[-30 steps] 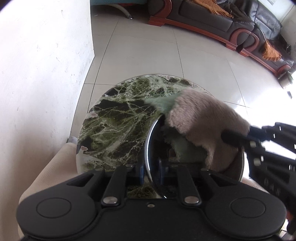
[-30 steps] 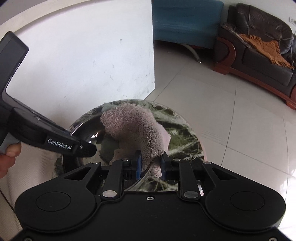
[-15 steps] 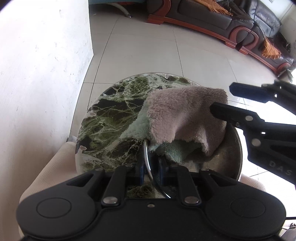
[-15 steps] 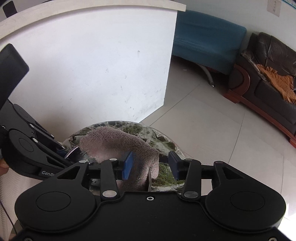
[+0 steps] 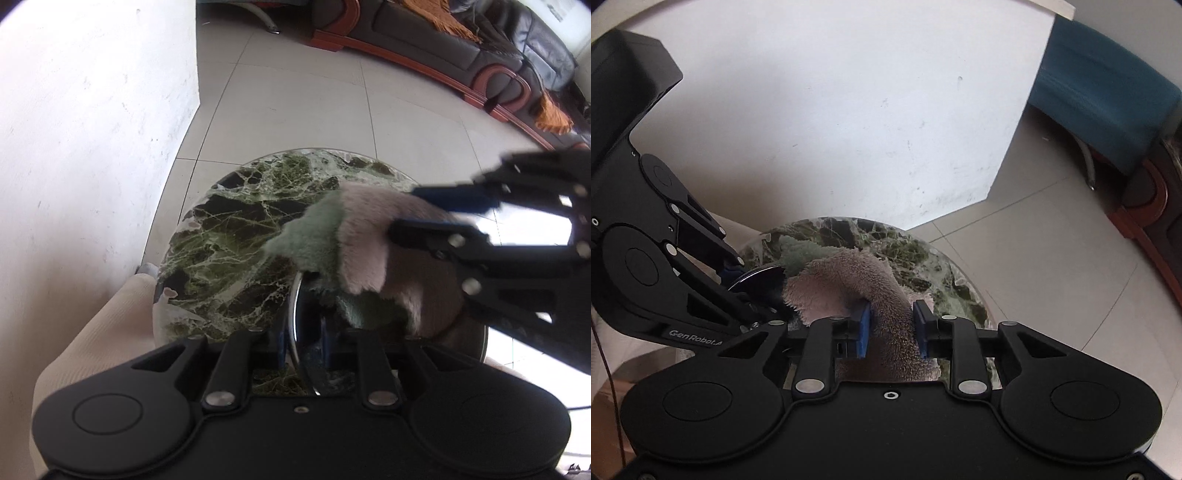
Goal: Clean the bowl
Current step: 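Hold the bowl rim with the left gripper while the right gripper rubs inside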
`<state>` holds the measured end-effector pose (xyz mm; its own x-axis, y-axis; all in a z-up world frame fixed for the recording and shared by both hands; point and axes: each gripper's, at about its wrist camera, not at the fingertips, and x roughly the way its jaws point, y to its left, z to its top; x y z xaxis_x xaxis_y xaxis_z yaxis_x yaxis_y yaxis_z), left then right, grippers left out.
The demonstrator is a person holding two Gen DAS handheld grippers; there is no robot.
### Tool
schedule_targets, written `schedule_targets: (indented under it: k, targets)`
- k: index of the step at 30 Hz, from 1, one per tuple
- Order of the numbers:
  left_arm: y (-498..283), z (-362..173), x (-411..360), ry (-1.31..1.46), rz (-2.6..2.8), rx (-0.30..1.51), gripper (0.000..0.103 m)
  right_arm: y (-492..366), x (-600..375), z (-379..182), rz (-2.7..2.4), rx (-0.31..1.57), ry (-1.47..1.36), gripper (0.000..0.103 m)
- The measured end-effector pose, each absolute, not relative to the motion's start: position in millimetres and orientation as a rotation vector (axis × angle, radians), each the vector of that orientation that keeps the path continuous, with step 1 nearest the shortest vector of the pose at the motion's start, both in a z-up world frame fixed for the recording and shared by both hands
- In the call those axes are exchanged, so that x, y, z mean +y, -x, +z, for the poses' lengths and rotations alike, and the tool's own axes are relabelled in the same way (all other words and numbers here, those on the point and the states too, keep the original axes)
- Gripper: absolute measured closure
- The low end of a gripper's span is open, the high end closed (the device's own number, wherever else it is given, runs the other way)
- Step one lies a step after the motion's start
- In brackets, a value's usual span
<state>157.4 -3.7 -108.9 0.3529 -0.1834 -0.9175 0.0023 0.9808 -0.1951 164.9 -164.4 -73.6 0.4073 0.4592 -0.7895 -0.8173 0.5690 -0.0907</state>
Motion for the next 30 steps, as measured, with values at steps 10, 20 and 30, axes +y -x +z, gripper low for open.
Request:
schedule_targets:
  k: [10, 20, 30]
  targets:
    - [-159, -108, -9, 0.13, -0.136, 1.199, 0.084, -124, -208, -74, 0.683, 0.862, 0.371, 0.088]
    - [-160, -107, -10, 0.125, -0.138, 1.203, 0.084, -156, -178, -73, 0.731, 0.819, 0.4, 0.088]
    - [-159, -109, -13, 0.099, -0.152, 1.188, 0.082, -122, -207, -73, 0.654, 0.888, 0.341, 0.088]
